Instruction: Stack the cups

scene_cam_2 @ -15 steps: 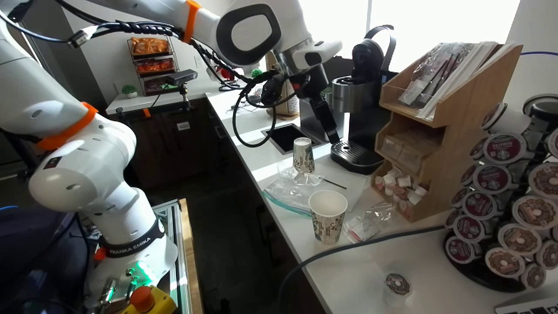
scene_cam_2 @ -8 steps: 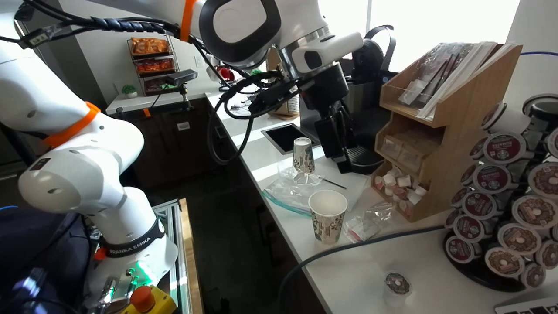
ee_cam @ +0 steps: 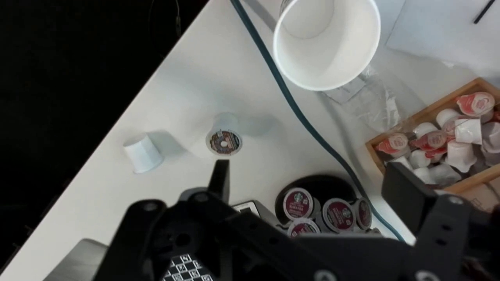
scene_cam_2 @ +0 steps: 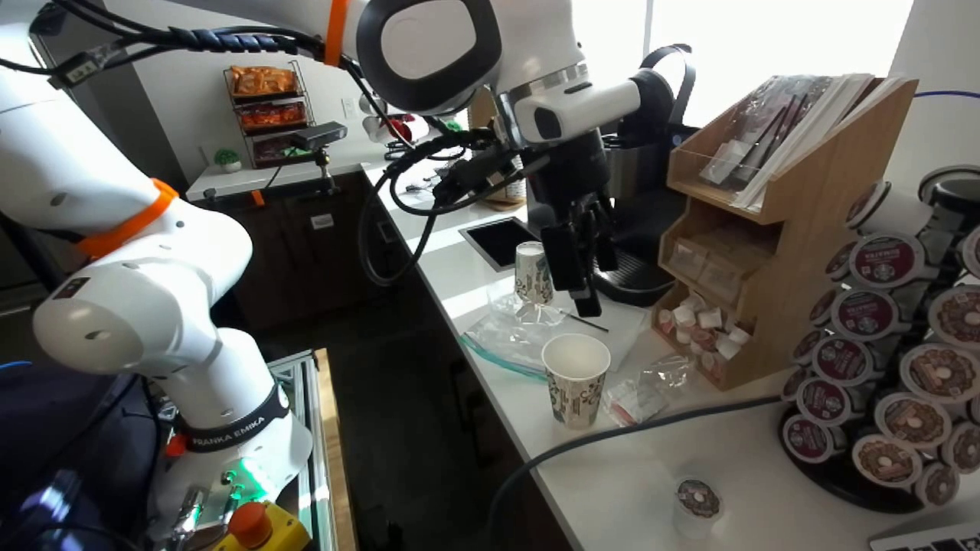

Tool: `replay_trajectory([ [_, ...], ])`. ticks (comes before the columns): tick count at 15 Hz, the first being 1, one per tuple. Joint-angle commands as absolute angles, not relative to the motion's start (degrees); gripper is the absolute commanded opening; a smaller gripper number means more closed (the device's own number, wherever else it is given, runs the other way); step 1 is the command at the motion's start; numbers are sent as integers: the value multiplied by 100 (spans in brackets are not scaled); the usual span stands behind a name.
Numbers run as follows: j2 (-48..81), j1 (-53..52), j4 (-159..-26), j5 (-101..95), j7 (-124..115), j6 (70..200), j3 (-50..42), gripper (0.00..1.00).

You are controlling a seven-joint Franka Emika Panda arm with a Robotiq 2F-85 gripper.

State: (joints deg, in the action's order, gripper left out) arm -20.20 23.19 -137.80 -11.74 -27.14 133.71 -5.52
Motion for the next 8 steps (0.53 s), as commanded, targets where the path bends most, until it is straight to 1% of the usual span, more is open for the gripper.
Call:
replay_trajectory([
  [1,-1516,2174,-13202,-579,-2860,12535,-817,100],
  [8,-538,2152,-12232,358,-3206,11272,-1347,100],
])
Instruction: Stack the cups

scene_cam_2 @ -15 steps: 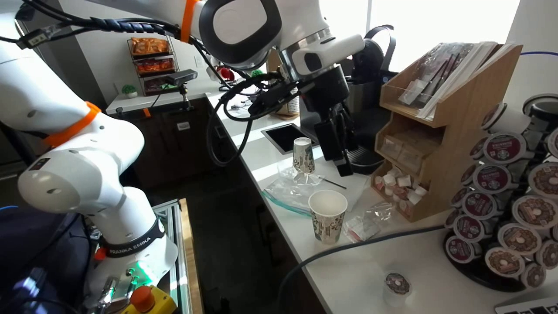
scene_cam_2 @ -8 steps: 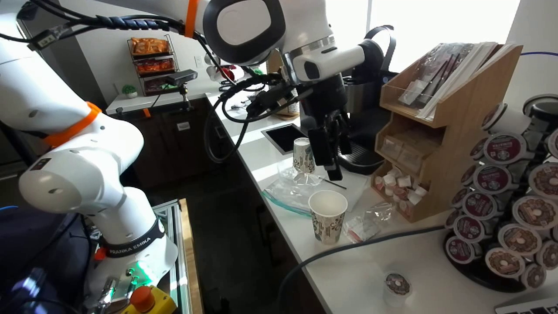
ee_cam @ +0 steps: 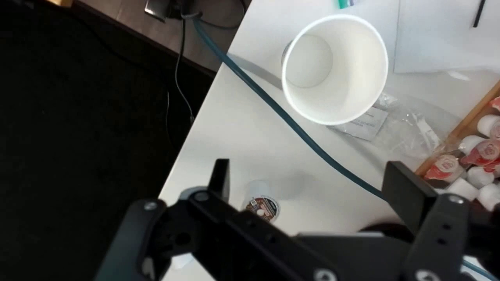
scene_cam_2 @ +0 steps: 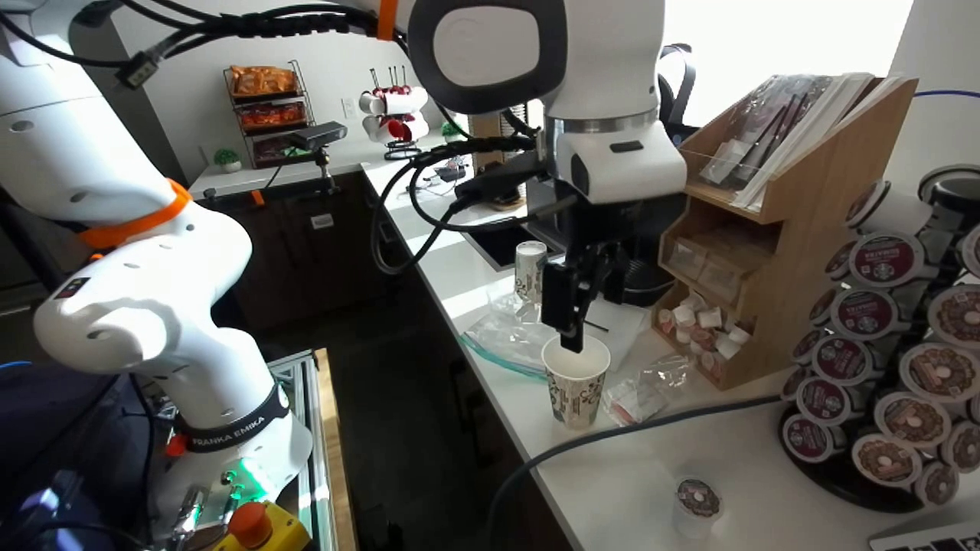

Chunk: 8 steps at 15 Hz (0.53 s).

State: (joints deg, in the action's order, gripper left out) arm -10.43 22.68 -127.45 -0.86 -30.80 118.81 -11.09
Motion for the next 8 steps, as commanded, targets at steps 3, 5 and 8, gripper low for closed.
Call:
replay_trajectory([
  [3,-115,2137,-11885,850,-3327,10727,-1537,100],
  [5,183,2142,-11667,1207,-3429,10387,-1647,100],
  [8,128,2097,-11782,1214,-3397,10408,-1718,100],
])
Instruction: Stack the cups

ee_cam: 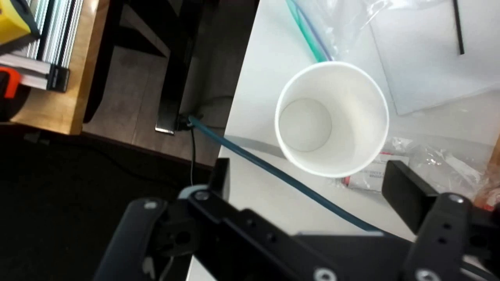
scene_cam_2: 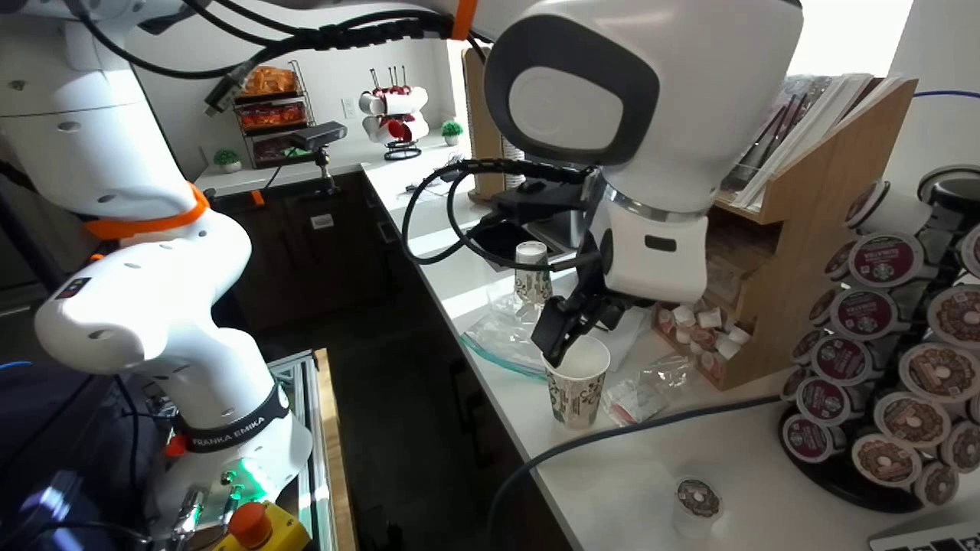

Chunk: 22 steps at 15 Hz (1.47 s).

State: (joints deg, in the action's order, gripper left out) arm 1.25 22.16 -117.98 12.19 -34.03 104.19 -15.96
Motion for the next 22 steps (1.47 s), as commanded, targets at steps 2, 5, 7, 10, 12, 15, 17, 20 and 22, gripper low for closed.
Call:
replay_trajectory([
  [2,252,2086,-11713,1241,-3400,10375,-1751,100],
  [5,216,2066,-11712,1237,-3401,10375,-1749,100],
  [7,465,2137,-11406,1637,-3607,9764,-1816,100],
  [10,775,2231,-11122,2059,-3554,9064,-1963,100],
  [12,1027,2297,-10932,2236,-3415,8678,-2053,100],
  [15,1398,2405,-10633,2393,-3131,8366,-2159,100],
  [17,1575,2464,-10493,2398,-2946,8316,-2202,100],
  [20,1849,2540,-10264,2389,-2624,8352,-2221,100],
  [22,2013,2568,-10181,2349,-2445,8388,-2198,100],
])
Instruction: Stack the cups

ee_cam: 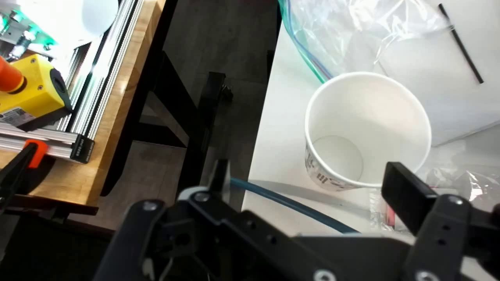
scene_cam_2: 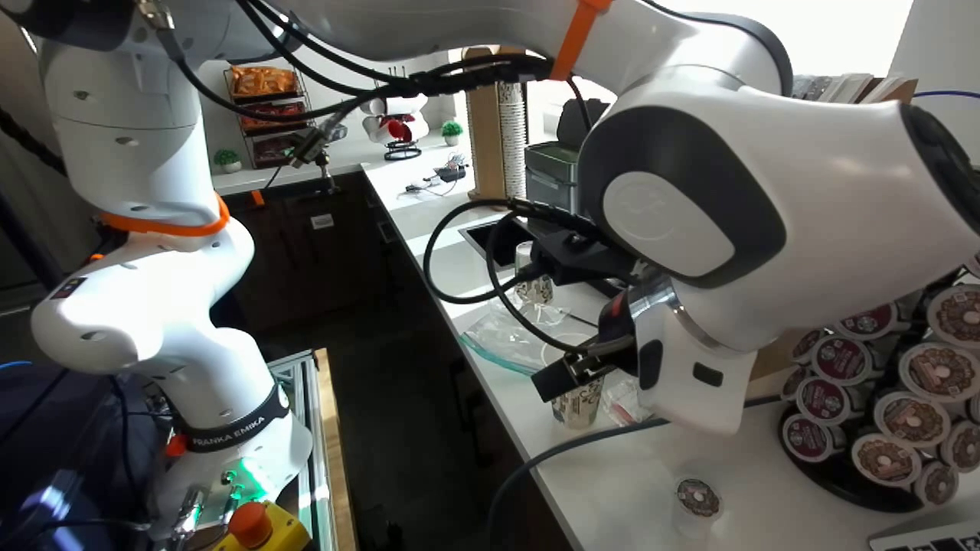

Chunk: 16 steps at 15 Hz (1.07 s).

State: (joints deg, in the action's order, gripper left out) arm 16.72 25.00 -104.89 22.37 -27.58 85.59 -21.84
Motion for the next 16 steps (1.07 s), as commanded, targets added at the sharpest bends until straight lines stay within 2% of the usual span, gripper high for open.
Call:
replay_trajectory([
  [1,2070,2569,-10179,2326,-2388,8410,-2190,100],
  [16,2601,2640,-9974,2580,-2261,8717,-2154,100],
])
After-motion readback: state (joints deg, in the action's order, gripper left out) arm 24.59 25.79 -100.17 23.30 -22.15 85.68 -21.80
